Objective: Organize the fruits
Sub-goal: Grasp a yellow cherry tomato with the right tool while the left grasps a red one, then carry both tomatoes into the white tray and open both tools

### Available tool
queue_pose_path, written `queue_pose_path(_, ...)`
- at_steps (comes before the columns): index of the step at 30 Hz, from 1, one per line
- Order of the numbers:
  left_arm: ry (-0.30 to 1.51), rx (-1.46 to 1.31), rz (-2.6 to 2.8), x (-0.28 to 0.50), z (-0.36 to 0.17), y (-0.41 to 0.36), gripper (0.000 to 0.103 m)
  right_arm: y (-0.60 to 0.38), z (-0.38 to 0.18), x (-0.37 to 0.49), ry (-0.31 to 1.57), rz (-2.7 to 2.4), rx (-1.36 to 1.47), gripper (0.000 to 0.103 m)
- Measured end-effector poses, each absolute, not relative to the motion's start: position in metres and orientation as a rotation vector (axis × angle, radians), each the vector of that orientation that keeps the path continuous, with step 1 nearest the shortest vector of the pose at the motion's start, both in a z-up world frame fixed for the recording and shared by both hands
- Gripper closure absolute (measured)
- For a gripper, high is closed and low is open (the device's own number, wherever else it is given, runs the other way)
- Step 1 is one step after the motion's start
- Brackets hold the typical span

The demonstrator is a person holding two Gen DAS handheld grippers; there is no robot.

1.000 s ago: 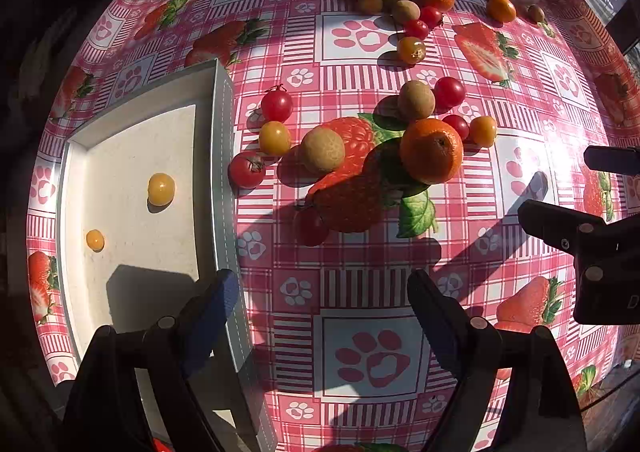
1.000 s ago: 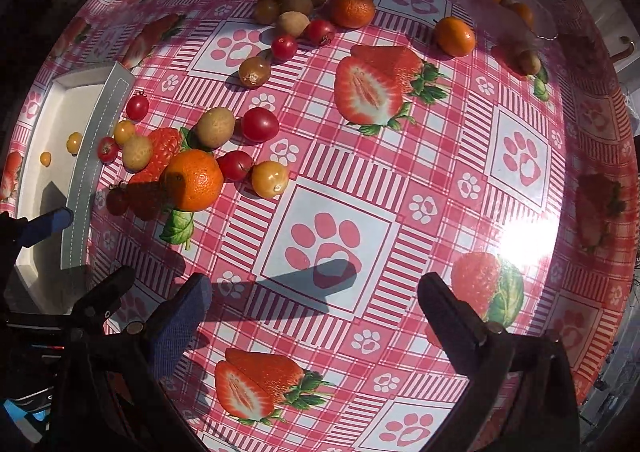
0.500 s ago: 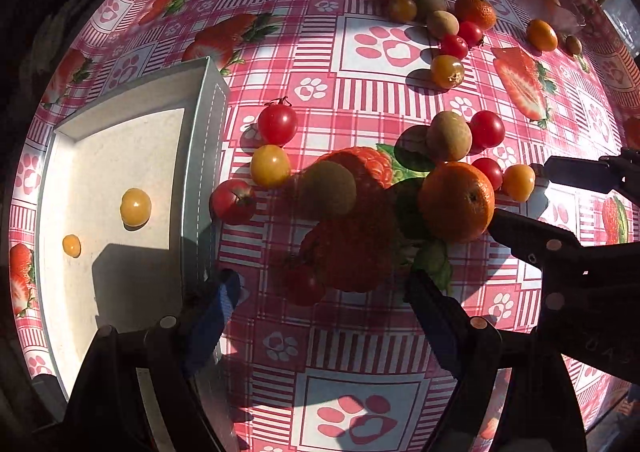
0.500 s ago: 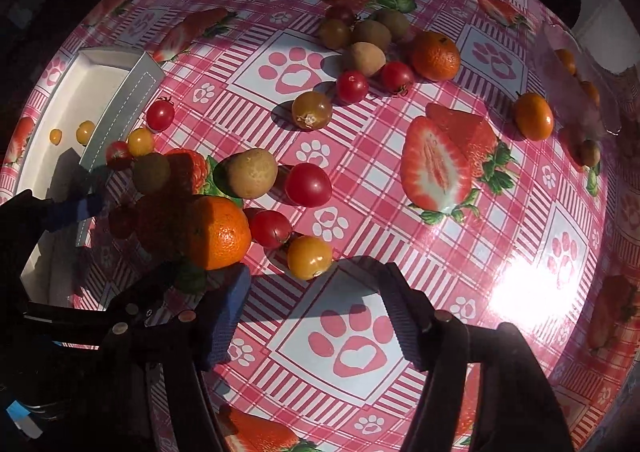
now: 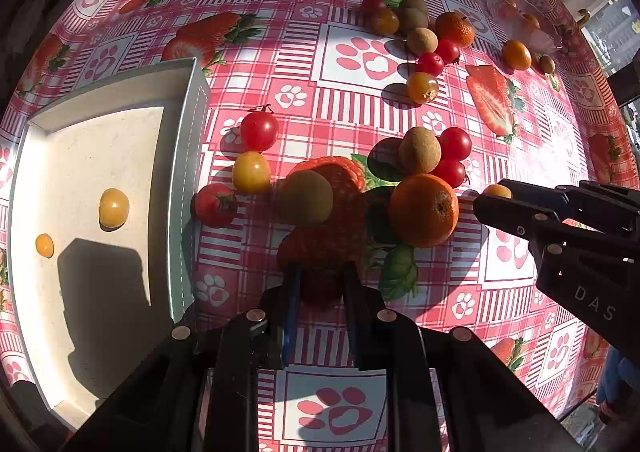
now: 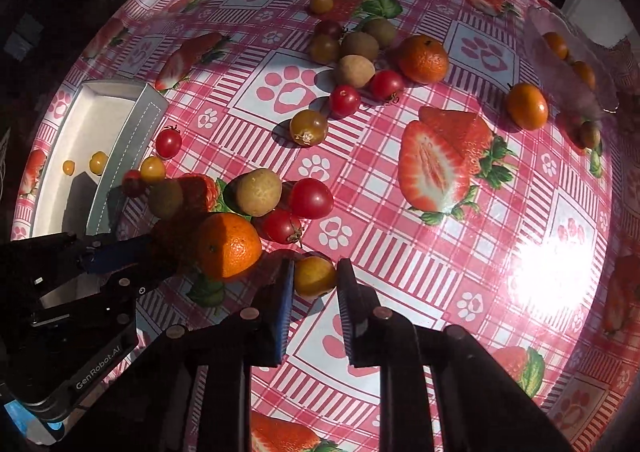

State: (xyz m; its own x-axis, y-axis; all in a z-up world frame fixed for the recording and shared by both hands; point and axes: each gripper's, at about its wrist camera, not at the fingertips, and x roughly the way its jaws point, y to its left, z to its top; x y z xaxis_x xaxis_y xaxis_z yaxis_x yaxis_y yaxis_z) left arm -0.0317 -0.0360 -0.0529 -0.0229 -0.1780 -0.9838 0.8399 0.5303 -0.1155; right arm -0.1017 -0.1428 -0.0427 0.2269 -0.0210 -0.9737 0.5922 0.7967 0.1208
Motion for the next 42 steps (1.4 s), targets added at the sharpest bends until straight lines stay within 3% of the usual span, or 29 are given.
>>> queue_pose_path(9, 1.353, 0.615, -0.955, -0.027, -0.026, -0.014, 0.082, -0.126, -0.025, -0.147, 1.213, -0.502, 0.721, 0.08)
queue_pose_path(23, 1.311, 0.604, -1.03, -0.044, 0.017, 0.018, 0.081, -0.081, 0.0, -0.158, 1.207, -0.51, 0.776, 0.08)
queue_pose_path(42, 1.301, 0.512, -0.838, 0.054, 0.02, 0.115, 0.081, -0.006, 0.022, -0.044, 1.231, -0.336, 0.641, 0.08)
